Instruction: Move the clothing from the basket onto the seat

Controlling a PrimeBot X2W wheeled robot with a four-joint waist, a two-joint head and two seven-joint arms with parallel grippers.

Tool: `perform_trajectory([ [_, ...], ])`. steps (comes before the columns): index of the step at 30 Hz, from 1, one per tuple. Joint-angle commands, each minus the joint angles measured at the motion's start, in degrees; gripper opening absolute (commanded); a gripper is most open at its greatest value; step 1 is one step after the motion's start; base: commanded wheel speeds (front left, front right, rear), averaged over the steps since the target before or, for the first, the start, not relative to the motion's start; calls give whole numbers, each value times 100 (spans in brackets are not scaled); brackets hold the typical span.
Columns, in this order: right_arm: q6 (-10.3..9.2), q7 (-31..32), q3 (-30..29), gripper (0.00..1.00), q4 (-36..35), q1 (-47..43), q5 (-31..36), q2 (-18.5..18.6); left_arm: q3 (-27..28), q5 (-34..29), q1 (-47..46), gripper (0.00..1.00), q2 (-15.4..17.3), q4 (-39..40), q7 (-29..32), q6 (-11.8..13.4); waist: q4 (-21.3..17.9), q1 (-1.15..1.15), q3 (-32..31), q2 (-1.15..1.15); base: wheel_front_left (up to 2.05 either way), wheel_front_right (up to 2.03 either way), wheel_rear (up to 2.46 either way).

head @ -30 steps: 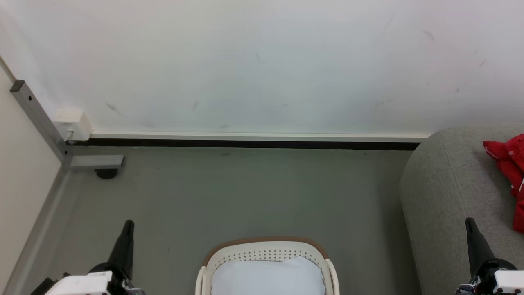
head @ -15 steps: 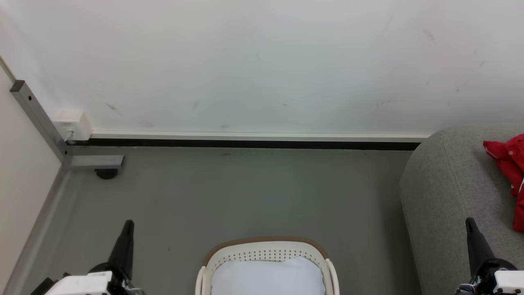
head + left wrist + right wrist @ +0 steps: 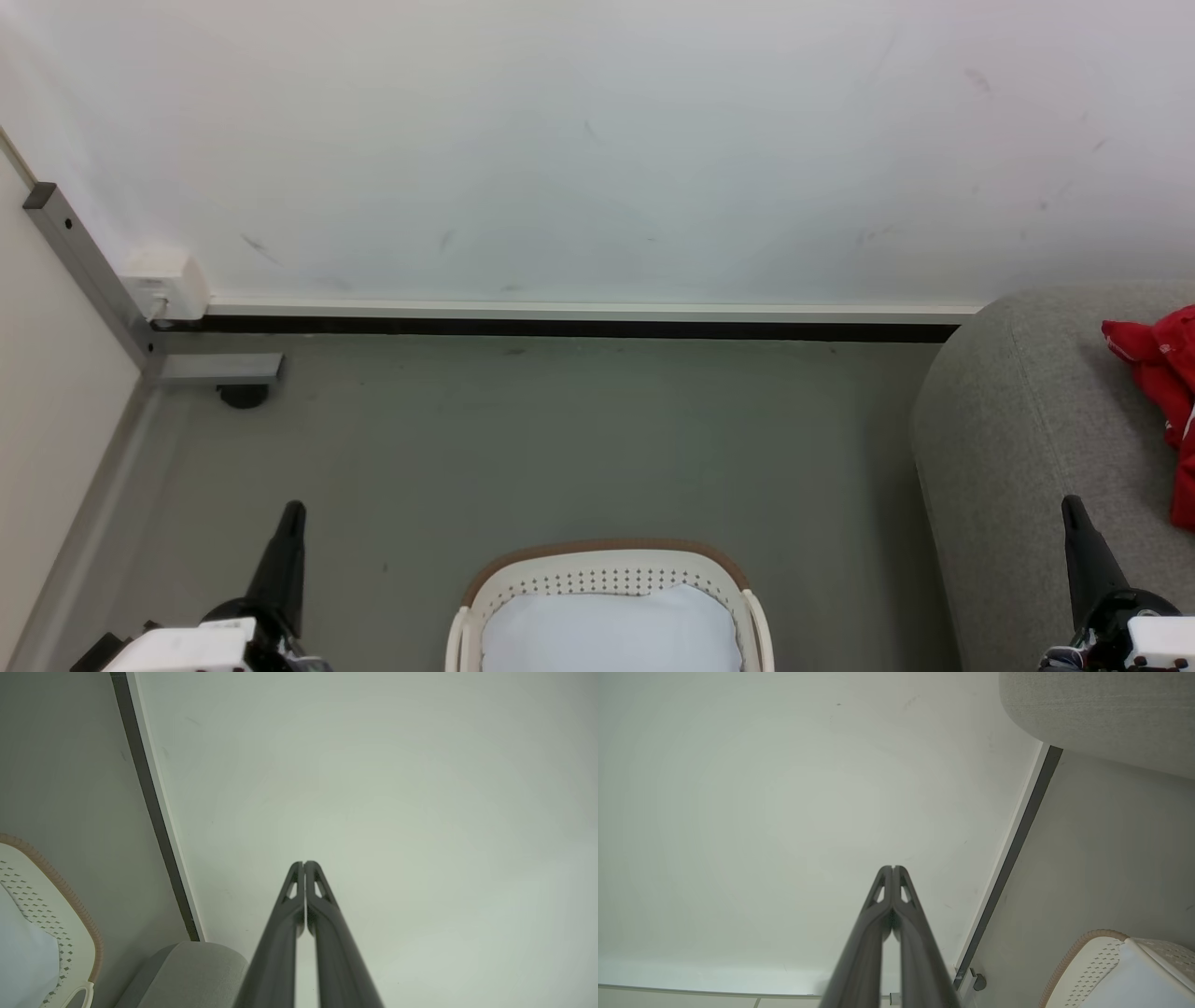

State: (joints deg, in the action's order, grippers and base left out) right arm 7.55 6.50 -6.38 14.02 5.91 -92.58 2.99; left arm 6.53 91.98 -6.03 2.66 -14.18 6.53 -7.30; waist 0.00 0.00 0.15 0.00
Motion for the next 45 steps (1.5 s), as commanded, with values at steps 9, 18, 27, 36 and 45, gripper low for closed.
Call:
perform_trajectory([
  [9,-12,18,-27,0,15,74,23,-6,13,76,-52,0,40,17,24,-35,0,0,0,0,0,0,0],
  [18,-12,19,-29,0,15,75,25,-6,12,76,-52,0,40,17,24,-35,0,0,0,0,0,0,0],
  [27,-12,21,-30,0,15,74,27,-7,12,77,-52,0,40,17,24,-35,0,0,0,0,0,0,0],
  [36,-12,21,-31,0,15,75,29,-7,12,77,-52,0,40,17,24,-34,0,0,0,0,0,0,0],
  [45,-12,23,-32,0,15,75,30,-8,12,77,-52,0,40,17,24,-35,0,0,0,0,0,0,0],
])
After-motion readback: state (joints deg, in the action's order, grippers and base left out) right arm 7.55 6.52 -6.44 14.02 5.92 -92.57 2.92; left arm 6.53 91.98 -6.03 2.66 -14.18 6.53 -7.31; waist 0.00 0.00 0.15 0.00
